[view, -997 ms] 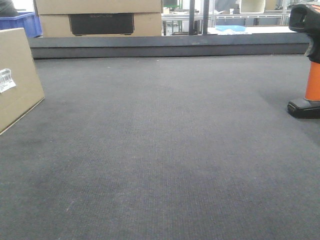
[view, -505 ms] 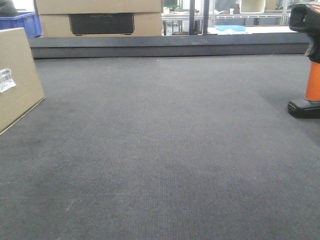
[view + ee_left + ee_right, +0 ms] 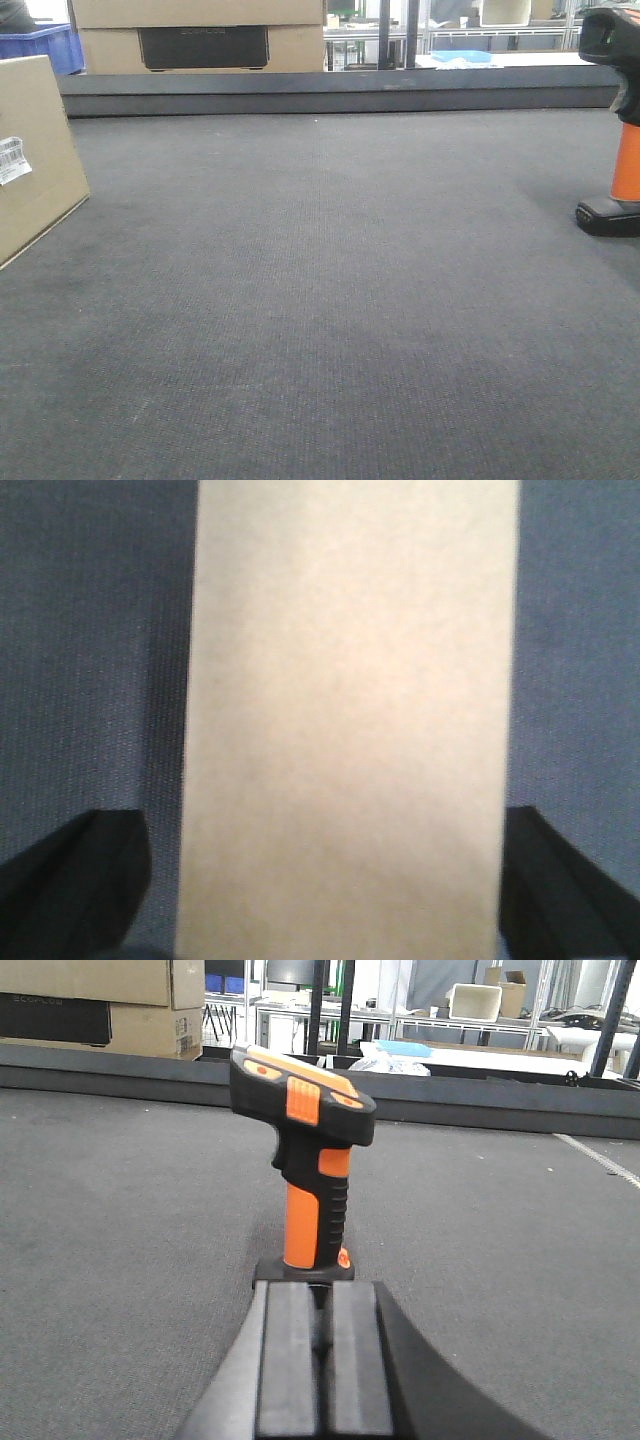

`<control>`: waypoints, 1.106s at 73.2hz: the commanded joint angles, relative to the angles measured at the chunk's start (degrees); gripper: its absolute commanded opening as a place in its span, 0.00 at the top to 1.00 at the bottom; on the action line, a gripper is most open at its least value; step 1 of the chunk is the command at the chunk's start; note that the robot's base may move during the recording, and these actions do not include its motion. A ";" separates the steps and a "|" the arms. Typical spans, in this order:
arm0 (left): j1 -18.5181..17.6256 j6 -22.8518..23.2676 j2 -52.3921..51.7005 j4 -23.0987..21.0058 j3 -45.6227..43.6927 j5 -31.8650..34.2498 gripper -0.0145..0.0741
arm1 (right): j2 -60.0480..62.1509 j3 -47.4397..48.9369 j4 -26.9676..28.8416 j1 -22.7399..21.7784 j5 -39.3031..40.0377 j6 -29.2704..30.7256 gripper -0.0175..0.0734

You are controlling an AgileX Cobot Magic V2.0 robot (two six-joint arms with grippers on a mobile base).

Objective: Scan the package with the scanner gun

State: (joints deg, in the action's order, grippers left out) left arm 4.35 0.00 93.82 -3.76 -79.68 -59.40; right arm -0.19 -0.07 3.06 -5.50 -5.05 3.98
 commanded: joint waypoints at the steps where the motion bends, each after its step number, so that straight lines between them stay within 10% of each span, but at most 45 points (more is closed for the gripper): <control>1: -0.07 0.37 0.08 -0.03 -0.02 0.36 0.32 | 0.19 0.07 -0.31 0.16 0.94 0.05 0.99; 19: -0.07 0.37 0.08 -0.62 -0.02 0.33 0.97 | 0.19 0.07 -0.31 0.16 0.94 0.05 0.99; 43: -1.06 1.27 -3.27 -17.49 -0.12 0.10 0.96 | 0.19 0.07 -0.31 0.16 0.94 0.05 0.99; 81: -24.22 16.75 0.29 -17.49 0.24 16.06 0.96 | 0.19 0.07 -0.31 0.16 0.94 0.05 0.99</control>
State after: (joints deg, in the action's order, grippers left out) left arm -16.88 14.29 92.77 -20.51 -79.35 -46.85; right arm -0.19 -0.07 3.06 -5.50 -5.05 3.98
